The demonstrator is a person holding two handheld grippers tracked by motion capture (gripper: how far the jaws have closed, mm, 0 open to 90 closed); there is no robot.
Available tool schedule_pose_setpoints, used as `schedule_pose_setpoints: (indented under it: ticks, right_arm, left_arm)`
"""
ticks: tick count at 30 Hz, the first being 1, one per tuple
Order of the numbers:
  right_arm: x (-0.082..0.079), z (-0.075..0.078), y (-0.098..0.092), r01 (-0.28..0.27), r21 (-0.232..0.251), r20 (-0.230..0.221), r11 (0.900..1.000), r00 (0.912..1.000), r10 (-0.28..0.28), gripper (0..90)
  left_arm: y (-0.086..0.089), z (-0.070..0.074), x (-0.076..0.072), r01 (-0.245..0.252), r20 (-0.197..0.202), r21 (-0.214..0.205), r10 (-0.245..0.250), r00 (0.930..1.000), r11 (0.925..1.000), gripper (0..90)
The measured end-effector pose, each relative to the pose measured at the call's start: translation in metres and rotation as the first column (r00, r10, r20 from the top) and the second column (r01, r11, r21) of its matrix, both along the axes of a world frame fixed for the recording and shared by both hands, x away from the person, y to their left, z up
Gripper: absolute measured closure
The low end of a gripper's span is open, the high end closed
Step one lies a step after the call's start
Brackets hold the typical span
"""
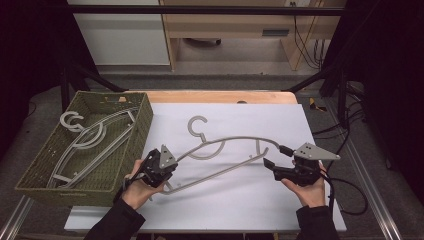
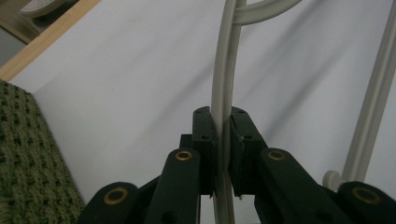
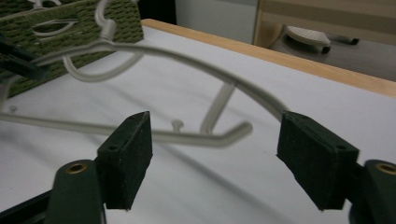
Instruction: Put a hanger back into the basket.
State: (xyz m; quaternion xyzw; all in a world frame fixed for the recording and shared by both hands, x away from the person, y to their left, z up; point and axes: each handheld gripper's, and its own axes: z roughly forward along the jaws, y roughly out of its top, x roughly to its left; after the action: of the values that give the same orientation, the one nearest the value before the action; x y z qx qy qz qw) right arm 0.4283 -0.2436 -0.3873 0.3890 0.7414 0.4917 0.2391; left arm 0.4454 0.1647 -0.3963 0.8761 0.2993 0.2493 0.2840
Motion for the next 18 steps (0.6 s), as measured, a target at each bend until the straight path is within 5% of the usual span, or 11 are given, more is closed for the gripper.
schedule_pose_setpoints:
  ticks: [7,18]
  right_arm:
    - [-0.003,-0.007,-0.011,0.068,0.028,-0.032,0.9973,0.9973,-0.067,7.9]
    - [-0.002,-0.013,-0.015,0.100,0.052,-0.056,0.9936,0.9937,-0.097,4.4]
  left_arm:
    - [0.011,0.019,-0.002,-0.055,0.047,-0.018,0.056,0.9973,0.9983,82.2]
    - [0.028,0.056,-0.011,-0.073,0.107,-0.053,0.079,0.9911,0.9959,82.2]
